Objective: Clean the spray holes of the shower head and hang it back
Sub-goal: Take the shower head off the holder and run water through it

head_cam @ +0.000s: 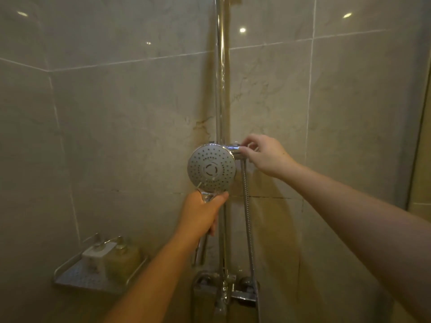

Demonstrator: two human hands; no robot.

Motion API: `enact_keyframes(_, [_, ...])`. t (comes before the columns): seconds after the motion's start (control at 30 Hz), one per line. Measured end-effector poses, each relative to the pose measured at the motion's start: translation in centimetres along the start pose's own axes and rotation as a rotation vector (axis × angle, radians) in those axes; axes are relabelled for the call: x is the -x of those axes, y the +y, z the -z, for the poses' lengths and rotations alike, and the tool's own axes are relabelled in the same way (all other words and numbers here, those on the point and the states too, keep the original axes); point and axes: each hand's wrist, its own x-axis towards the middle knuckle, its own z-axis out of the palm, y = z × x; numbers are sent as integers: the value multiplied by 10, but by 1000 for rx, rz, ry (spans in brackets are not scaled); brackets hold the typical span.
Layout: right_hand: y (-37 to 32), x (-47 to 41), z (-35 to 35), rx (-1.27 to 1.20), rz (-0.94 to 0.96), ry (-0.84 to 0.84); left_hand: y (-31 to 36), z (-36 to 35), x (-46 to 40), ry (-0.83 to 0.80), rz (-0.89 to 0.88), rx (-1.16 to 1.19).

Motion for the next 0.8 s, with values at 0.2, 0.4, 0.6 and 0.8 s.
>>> enact_keyframes(0.2, [-11,-22,14,-22,-41,-159,-4,-4,-14,-20,-1,2])
enact_keyframes(0.4, [-17,-36,14,138,-65,-323,-11,-6,-24,-24,7,9])
enact_keyframes(0.6, [-18,-33,16,131,-26,-322,-15,-3,-23,-64,18,1])
enact_keyframes(0.8, [-22,-34,16,240,69,-180,-16,-1,-21,-57,26,41])
